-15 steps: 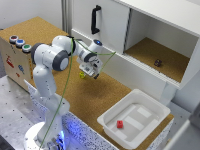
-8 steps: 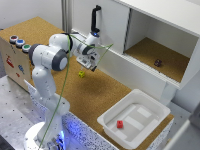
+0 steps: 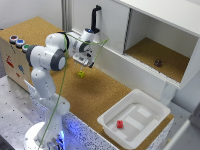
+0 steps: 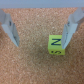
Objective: Slide the yellow block to the left
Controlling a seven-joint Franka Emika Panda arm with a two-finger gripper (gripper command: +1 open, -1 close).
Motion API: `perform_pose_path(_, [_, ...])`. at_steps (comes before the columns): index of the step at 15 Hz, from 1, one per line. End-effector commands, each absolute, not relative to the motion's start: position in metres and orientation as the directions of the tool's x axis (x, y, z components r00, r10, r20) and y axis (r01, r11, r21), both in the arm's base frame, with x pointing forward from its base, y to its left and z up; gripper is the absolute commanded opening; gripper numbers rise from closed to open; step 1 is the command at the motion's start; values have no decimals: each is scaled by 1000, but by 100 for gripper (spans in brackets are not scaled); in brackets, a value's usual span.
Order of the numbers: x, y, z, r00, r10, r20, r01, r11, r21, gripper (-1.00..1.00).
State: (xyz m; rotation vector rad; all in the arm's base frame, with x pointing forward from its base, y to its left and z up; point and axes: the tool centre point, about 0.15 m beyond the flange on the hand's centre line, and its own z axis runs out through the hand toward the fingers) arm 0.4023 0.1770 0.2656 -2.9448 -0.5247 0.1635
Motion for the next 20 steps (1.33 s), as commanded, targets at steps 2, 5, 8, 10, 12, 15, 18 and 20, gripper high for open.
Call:
perform_pose_path(2, [393,165,220,940,337,56,341,-936,-89,100])
perform_pose_path(5, [409,164,215,945,319,76,324,-944,-60,100])
perform_pose_path(8, [425,172,212,960,267,88,271,-961,-45,100])
perform_pose_path(10, [431,183,209,965,247,89,251,-967,-40,-100])
perform_pose_path(12, [435,191,201,966,248,68,250,-968,-19,-100])
perform_pose_path(15, [434,191,199,971,236,48,236,-972,-5,-100])
perform_pose_path(18, [426,187,201,978,205,28,205,-979,-7,-100])
perform_pose_path(20, [424,186,207,982,186,27,186,-982,-11,-100])
